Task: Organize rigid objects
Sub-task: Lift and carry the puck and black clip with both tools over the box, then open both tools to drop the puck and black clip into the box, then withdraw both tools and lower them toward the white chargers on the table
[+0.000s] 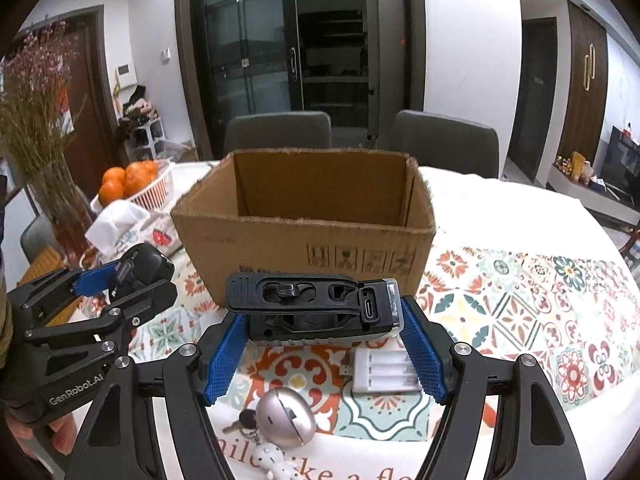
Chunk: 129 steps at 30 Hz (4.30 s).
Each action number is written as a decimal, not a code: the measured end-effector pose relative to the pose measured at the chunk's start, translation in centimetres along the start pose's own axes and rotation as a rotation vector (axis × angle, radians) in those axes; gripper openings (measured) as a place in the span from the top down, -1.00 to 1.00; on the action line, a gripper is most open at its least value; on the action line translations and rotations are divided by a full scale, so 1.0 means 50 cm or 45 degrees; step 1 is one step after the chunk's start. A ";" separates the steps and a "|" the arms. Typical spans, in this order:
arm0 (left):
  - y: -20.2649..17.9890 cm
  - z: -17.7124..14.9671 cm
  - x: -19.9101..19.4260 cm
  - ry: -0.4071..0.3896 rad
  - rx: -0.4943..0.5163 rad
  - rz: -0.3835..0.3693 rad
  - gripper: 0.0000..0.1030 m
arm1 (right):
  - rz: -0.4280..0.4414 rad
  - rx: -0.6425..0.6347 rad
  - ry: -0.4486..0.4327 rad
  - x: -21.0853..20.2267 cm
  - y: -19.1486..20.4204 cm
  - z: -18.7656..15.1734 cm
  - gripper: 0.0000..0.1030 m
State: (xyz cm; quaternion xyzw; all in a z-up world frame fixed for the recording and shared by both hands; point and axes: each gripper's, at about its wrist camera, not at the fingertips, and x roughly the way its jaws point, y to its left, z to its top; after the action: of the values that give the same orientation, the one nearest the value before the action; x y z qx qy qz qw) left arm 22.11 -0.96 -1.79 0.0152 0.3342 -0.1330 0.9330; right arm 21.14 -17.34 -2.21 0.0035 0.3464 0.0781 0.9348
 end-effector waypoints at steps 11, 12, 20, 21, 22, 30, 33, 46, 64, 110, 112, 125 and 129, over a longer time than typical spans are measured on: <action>-0.014 0.051 -0.023 -0.078 0.017 -0.004 -0.07 | -0.001 0.014 -0.094 -0.038 -0.012 0.041 -0.43; -0.015 0.056 -0.026 -0.085 0.021 -0.004 -0.07 | 0.000 0.015 -0.102 -0.040 -0.011 0.042 -0.43; -0.019 0.099 -0.026 -0.117 0.035 -0.022 -0.07 | 0.001 0.017 -0.147 -0.049 -0.017 0.078 -0.43; -0.020 0.105 -0.025 -0.117 0.035 -0.024 -0.07 | -0.002 0.017 -0.150 -0.049 -0.017 0.082 -0.43; -0.019 0.110 -0.023 -0.118 0.035 -0.026 -0.07 | -0.003 0.019 -0.152 -0.048 -0.019 0.087 -0.43; -0.015 0.150 -0.002 -0.120 0.033 -0.014 -0.07 | 0.000 0.030 -0.139 -0.022 -0.031 0.128 -0.43; -0.012 0.163 0.010 -0.112 0.031 -0.009 -0.07 | 0.006 0.033 -0.125 -0.010 -0.035 0.139 -0.43; 0.004 0.202 0.080 -0.042 0.063 0.026 -0.07 | 0.000 0.031 -0.044 0.051 -0.044 0.168 -0.43; 0.016 0.212 0.192 0.140 0.046 0.023 -0.07 | 0.024 0.048 0.132 0.161 -0.071 0.189 -0.43; -0.046 0.088 0.015 0.009 0.107 0.174 -0.62 | -0.109 0.066 -0.029 0.005 -0.069 0.089 -0.83; -0.051 0.076 0.016 0.024 0.097 0.173 -0.67 | -0.107 0.073 -0.019 0.005 -0.073 0.078 -0.83; -0.048 -0.006 0.025 0.109 -0.008 0.219 -0.82 | -0.128 0.125 0.048 0.025 -0.083 -0.002 -0.89; -0.042 -0.025 0.030 0.119 -0.052 0.251 -0.89 | -0.155 0.143 0.056 0.030 -0.086 -0.021 -0.90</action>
State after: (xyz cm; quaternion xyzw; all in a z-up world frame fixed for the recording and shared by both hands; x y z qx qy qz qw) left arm 21.87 -3.18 -3.58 0.0353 0.3767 -0.0329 0.9251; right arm 22.19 -21.41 -4.24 0.0332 0.3704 0.0019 0.9283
